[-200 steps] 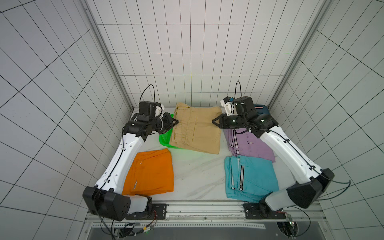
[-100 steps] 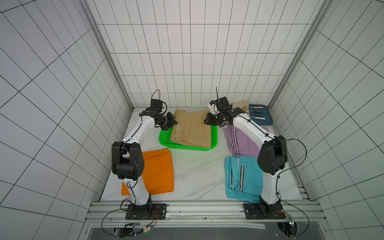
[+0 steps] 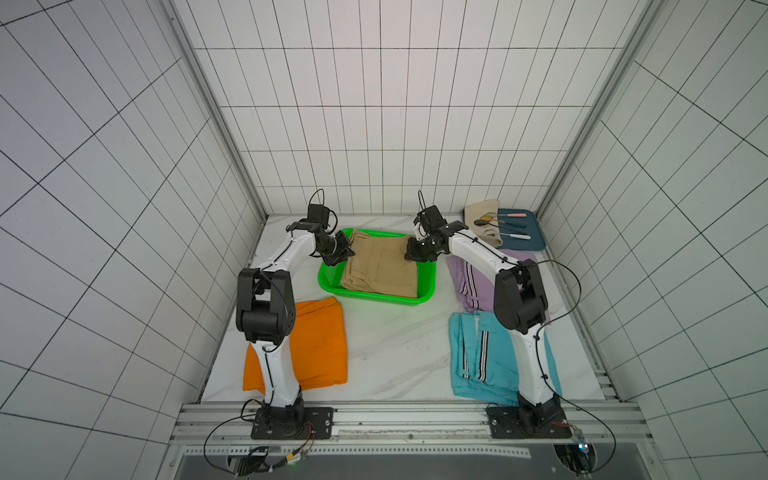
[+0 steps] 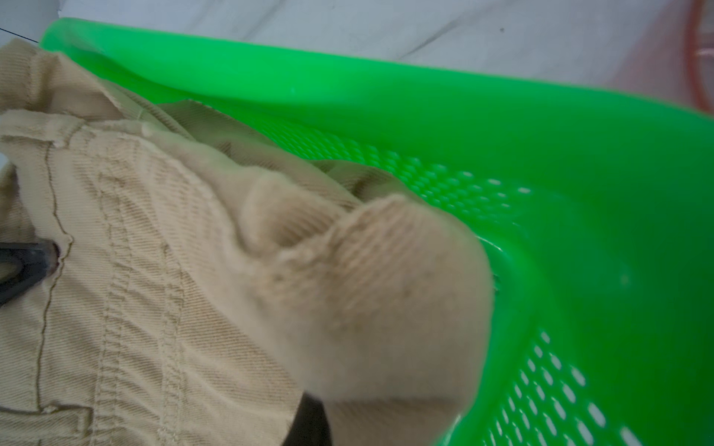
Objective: Put the folded long pants in the basket
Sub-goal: Place the long pant in the basket, then move the long pant to the center of the board.
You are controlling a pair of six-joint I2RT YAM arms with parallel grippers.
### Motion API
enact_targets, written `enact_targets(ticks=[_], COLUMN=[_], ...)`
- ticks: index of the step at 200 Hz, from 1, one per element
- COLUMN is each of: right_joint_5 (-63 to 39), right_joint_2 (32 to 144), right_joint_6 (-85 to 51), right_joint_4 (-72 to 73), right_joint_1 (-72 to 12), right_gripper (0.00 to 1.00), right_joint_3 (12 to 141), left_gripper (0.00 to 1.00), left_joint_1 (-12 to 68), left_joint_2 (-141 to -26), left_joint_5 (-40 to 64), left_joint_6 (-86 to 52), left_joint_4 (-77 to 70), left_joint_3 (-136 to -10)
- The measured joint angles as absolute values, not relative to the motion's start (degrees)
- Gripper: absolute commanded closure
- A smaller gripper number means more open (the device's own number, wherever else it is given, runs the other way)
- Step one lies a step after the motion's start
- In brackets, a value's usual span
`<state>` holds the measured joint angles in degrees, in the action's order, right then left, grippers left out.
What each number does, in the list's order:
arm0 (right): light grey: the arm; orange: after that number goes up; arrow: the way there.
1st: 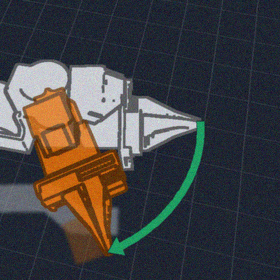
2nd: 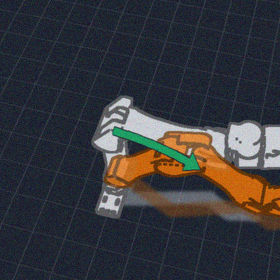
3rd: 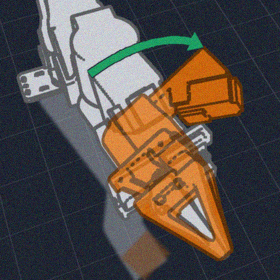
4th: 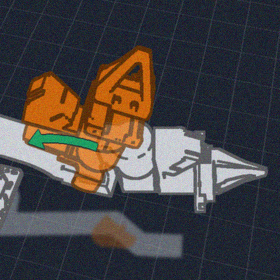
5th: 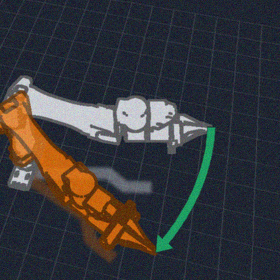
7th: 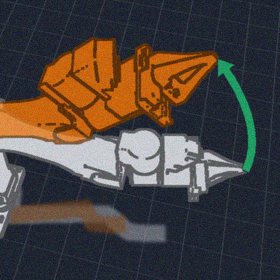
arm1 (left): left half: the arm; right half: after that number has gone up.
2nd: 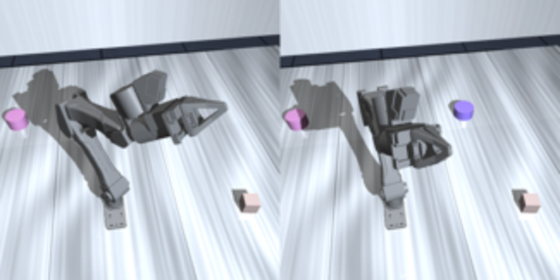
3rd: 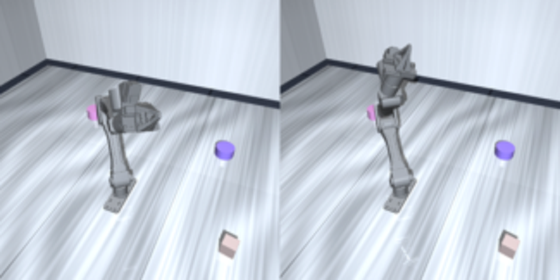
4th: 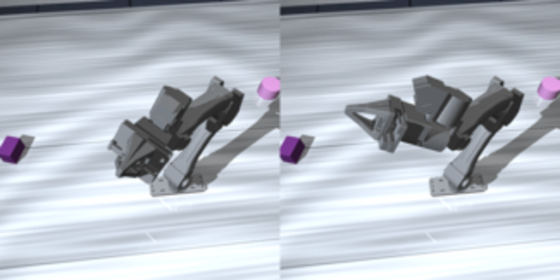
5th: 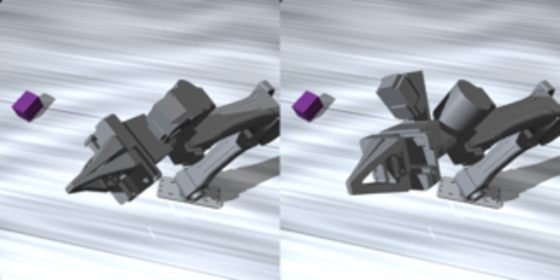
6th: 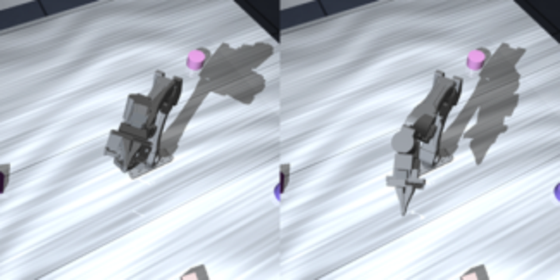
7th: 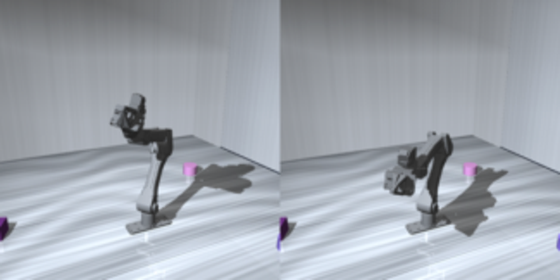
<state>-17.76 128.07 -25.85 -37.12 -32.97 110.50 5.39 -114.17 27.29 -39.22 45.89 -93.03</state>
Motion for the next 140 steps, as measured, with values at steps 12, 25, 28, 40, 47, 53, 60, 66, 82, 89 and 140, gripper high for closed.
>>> enact_targets(ticks=[12, 25, 28, 40, 47, 53, 60, 66, 82, 89, 140], right_joint_5=[-17.7, -17.8, -17.8, -17.8, -18.1, -18.2, -18.1, -18.2, -18.2, -17.9, -15.5], right_joint_2=[129.3, 130.9, 131.2, 133.1, 134.2, 135.1, 135.7, 135.9, 135.9, 135.9, 130.9], right_joint_6=[-26.5, -26.9, -26.9, -27.1, -27.3, -27.4, -27.3, -27.3, -27.4, -27.1, -26.2], right_joint_4=[-37.9, -39.1, -39.3, -40.2, -40.8, -41.3, -41.3, -41.4, -41.5, -41.6, -38.8], right_joint_1=[-33.0, -33.0, -33.0, -33.0, -33.0, -33.0, -33.0, -33.0, -33.0, -33.0, -33.0], right_gripper=[1.00, 1.00, 1.00, 1.00, 1.00, 1.00, 0.98, 0.92, 0.75, 0.66, 0.34], right_joint_3=[111.5, 113.1, 113.4, 115.0, 115.8, 116.4, 117.0, 117.5, 117.6, 117.6, 112.8], left_gripper=[1.00, 1.00, 1.00, 1.00, 1.00, 1.00, 1.00, 1.00, 0.93, 0.77, 0.10], left_joint_1=[5.3, 5.2, 5.2, 5.1, 5.1, 5.1, 5.1, 5.0, 5.0, 5.0, 6.0], left_joint_2=[-115.8, -117.3, -117.6, -118.9, -119.4, -119.8, -120.0, -120.1, -120.3, -120.4, -116.8], left_joint_5=[27.1, 26.9, 26.8, 26.5, 26.2, 26.0, 25.7, 25.5, 25.5, 25.4, 23.4], left_joint_6=[-39.0, -38.9, -38.9, -38.8, -38.7, -38.6, -38.5, -38.5, -38.5, -38.4, -37.4], left_joint_4=[46.2, 46.4, 46.4, 46.5, 46.5, 46.6, 46.7, 46.7, 47.0, 47.1, 46.6], left_joint_3=[-93.6, -93.7, -93.7, -93.8, -93.9, -94.1, -94.4, -94.7, -95.0, -95.1, -95.7])
